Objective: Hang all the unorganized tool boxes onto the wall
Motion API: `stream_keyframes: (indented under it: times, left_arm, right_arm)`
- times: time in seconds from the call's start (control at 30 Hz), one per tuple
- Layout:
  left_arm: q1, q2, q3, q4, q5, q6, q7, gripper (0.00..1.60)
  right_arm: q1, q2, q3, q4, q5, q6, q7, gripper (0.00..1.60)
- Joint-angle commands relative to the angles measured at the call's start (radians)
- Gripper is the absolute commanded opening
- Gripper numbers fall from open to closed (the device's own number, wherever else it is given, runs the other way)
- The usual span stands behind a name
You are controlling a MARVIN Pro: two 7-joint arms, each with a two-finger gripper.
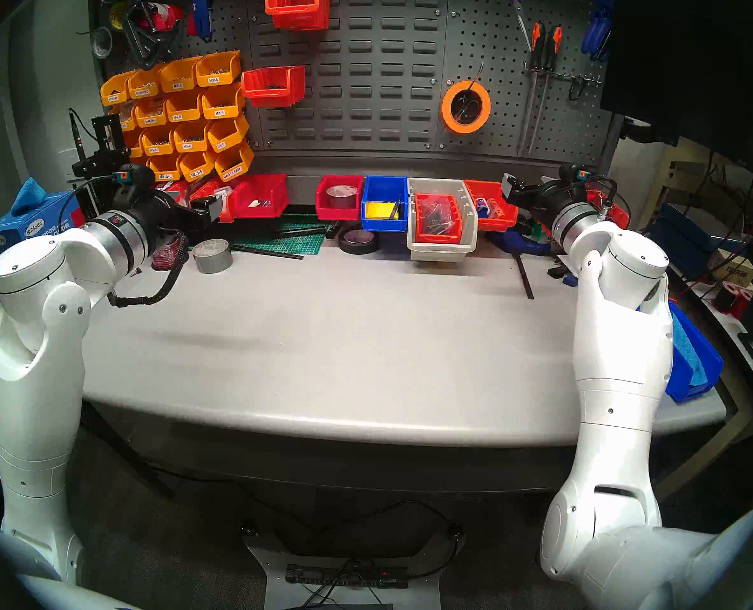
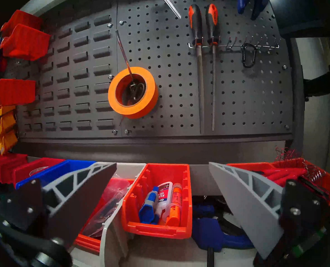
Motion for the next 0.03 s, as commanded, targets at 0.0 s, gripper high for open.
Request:
stream_keyframes:
  times: [0.0]
  left_arm:
    - [-0.007, -0.002, 0.000, -0.010, 0.003, -0.011, 0.002, 1.60]
  right_arm:
    - [-0.022, -0.018, 0.002, -0.073, -0.011, 0.037, -0.031, 1.60]
